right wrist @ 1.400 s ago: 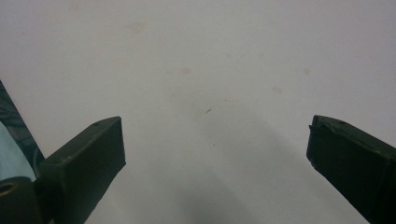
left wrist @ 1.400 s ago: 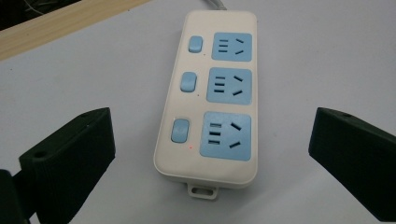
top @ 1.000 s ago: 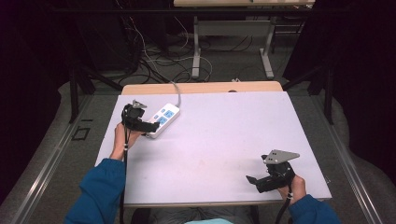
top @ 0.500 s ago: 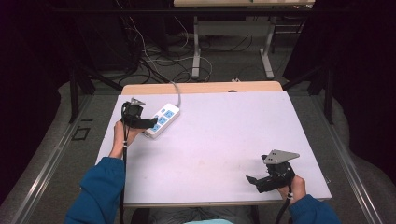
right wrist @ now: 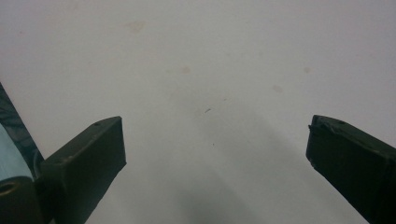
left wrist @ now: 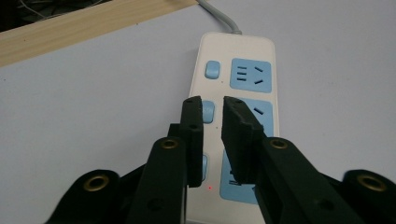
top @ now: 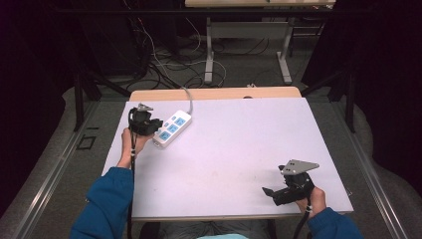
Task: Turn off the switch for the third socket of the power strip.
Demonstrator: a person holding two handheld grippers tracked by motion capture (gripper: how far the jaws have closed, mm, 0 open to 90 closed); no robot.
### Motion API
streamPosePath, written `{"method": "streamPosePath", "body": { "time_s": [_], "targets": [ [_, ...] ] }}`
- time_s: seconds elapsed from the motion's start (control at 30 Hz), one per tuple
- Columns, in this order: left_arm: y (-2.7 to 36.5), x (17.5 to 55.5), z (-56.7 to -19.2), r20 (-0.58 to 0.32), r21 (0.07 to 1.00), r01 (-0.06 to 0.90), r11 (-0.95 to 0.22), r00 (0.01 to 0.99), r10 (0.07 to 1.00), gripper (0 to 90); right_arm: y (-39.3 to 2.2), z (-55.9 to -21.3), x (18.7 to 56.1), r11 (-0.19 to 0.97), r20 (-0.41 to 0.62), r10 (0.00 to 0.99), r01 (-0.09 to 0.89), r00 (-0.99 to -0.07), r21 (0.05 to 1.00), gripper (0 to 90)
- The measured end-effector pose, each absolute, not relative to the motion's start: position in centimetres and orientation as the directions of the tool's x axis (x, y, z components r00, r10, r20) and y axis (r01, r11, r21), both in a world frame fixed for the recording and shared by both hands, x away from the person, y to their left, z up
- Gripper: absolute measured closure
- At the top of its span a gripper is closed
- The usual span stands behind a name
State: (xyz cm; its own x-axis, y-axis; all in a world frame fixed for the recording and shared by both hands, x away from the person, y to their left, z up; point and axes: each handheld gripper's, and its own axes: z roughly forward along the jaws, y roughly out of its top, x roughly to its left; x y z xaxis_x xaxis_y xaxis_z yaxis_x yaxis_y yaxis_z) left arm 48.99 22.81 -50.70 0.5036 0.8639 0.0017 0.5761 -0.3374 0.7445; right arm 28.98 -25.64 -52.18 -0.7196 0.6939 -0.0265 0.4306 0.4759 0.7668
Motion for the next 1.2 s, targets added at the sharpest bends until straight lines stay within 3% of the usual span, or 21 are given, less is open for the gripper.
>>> {"method": "streamPosePath", "body": {
  "time_s": [0.17, 1.2],
  "targets": [
    [22.9, 49.2, -51.0, 0.001, 0.740, 0.577, -0.347, 0.515, 0.857, 89.6, -25.7, -52.2, 29.0, 0.473, -0.025, 0.692, 0.427, -0.721, 0.771, 4.1],
    [23.2, 49.8, -53.1, 0.022, 0.690, 0.610, -0.388, 0.519, 0.855, 90.0, -25.7, -52.2, 29.0, 0.478, -0.033, 0.694, 0.426, -0.719, 0.768, 4.1]
  ]
}}
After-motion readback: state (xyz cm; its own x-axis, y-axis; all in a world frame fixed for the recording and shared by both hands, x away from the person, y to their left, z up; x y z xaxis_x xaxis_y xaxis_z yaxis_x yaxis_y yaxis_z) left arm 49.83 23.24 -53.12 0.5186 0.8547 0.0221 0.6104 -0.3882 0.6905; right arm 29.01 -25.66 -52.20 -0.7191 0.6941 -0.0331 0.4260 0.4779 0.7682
